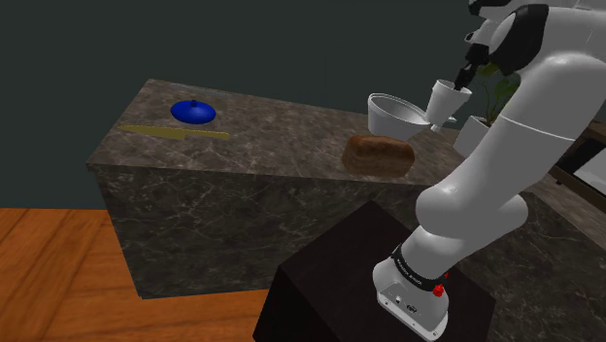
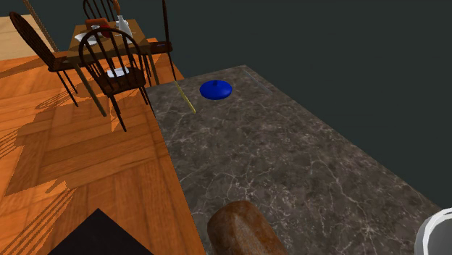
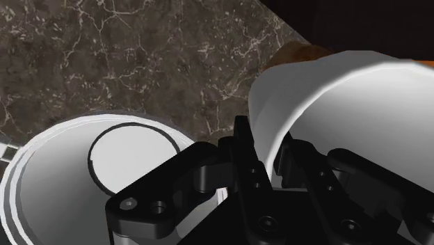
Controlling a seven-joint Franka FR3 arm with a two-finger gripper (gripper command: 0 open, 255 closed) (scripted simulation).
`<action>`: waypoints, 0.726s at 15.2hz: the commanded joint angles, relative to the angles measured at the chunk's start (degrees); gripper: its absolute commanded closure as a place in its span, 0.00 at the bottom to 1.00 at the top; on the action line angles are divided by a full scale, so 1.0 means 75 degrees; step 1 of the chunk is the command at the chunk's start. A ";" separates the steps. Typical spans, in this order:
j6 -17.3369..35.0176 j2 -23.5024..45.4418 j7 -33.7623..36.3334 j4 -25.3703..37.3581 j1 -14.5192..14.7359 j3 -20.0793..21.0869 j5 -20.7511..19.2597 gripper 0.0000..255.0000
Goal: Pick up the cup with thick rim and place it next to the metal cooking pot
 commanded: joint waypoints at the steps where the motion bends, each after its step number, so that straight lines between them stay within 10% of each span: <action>1: -0.0048 0.0223 -0.0438 0.0215 -0.0279 -0.0162 0.0101 1.00; 11: -0.0789 0.2156 -0.2563 0.2477 -0.2391 -0.0627 0.1143 1.00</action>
